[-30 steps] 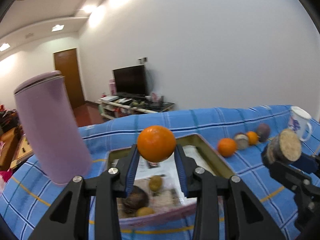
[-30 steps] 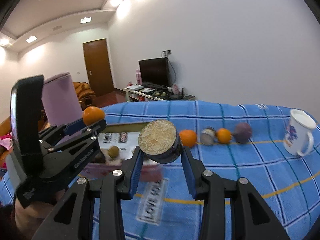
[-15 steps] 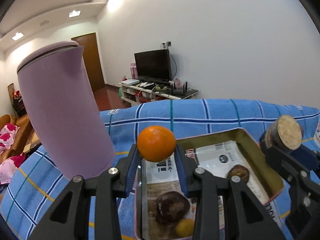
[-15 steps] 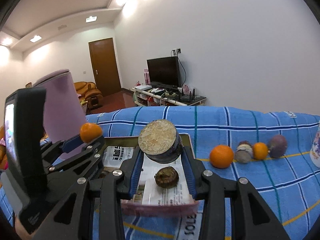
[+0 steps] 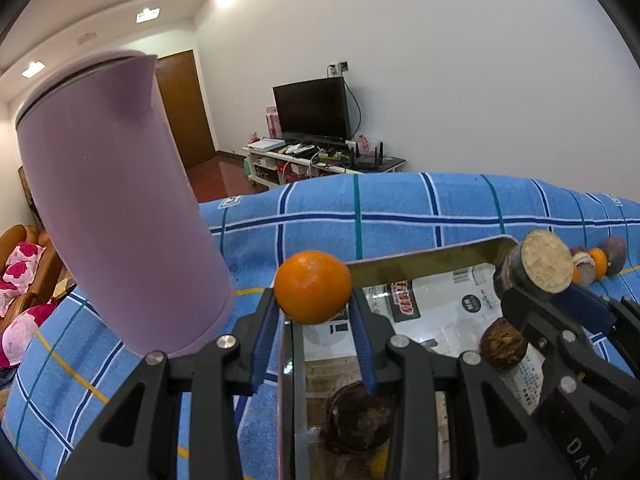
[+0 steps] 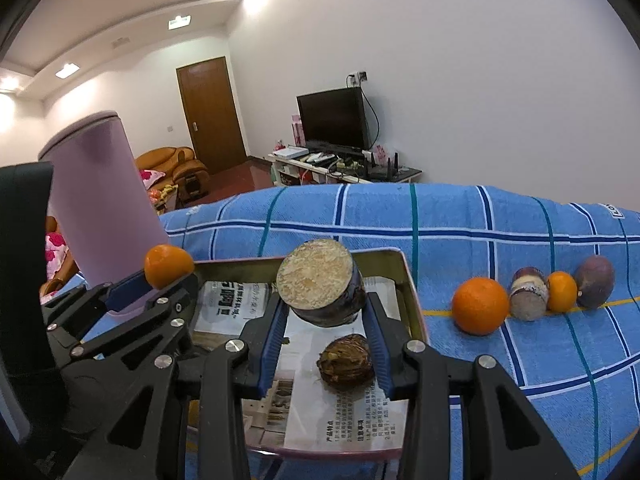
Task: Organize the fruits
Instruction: 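Open the right gripper to drop the can into the tin, then open the left gripper to drop the orange into the tin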
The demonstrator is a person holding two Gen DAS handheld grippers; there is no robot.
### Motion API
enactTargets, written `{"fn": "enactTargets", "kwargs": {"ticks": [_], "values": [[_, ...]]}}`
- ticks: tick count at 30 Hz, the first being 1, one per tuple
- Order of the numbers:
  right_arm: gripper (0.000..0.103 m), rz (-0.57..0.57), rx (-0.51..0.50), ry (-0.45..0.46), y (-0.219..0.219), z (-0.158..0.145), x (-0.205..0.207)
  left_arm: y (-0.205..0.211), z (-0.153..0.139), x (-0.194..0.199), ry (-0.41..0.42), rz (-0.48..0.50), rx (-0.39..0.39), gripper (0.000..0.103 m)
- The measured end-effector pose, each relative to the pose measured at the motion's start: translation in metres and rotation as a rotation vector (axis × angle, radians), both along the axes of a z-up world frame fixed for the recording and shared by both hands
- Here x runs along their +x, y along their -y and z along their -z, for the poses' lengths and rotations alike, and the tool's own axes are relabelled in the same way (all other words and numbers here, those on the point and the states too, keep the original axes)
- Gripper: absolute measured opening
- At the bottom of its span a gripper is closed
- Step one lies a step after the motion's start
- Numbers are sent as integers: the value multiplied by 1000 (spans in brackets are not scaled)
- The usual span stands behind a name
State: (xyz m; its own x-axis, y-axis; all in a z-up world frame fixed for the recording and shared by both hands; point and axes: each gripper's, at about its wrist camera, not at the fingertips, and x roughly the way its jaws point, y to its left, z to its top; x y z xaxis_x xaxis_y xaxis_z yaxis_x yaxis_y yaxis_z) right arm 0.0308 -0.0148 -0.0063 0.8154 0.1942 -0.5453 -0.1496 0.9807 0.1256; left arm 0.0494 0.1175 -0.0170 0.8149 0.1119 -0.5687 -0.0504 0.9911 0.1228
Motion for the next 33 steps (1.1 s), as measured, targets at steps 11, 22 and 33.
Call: {"fn": "enactTargets", "kwargs": {"ticks": [11, 22, 33], "values": [[41, -32, -13, -101, -10, 16, 16, 7, 12, 5, -44, 1, 54, 38], [42, -78, 22, -106, -10, 18, 14, 5, 13, 3, -38, -3, 58, 38], [43, 20, 134, 21, 20, 4, -17, 3, 10, 1, -29, 5, 38, 38]]}}
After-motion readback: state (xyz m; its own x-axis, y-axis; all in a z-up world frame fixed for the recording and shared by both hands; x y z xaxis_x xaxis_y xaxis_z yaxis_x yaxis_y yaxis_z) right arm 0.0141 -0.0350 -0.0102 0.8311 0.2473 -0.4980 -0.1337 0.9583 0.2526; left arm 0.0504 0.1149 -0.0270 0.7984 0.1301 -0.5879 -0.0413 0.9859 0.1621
